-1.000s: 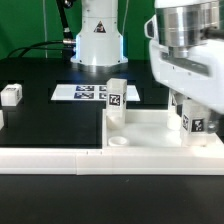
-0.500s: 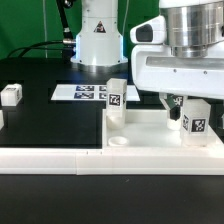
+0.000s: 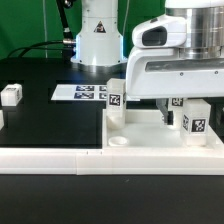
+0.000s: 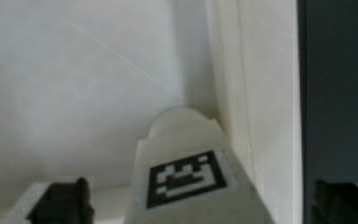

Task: Assemble square table

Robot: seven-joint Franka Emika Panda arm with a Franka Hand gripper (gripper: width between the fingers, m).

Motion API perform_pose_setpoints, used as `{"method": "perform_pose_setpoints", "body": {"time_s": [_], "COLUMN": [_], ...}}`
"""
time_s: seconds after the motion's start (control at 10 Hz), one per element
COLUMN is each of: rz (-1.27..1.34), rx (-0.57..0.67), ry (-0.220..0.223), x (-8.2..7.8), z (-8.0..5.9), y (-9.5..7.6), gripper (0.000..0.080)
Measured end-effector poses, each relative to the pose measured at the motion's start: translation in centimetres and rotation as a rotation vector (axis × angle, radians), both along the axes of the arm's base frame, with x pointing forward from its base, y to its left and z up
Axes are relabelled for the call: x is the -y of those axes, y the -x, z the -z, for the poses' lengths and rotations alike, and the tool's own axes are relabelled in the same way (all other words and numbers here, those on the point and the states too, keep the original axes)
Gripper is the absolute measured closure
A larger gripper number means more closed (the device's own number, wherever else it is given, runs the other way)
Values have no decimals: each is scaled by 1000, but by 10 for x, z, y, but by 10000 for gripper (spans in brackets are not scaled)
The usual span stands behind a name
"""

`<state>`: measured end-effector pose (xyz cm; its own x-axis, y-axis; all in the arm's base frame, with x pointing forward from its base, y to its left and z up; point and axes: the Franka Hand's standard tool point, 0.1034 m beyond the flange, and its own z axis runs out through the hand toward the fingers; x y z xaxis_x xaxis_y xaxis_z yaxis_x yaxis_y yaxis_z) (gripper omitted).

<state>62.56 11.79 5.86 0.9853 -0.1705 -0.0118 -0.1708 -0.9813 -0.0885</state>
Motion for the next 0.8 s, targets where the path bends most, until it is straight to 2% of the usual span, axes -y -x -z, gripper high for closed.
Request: {"method": "perform_pose_setpoints", "body": {"time_s": [0.2, 0.4, 0.6, 0.7, 0.8], "rz": [153, 305, 796, 1089, 1155], "rx": [-14, -26, -68, -111, -120], "ry": [-2, -4, -19, -48, -52], "x": [0, -1, -4, -4, -3], "z": [0, 0, 0, 1, 1], "y": [0, 0, 0, 0, -1], "gripper": [522, 519, 519, 519, 519]}}
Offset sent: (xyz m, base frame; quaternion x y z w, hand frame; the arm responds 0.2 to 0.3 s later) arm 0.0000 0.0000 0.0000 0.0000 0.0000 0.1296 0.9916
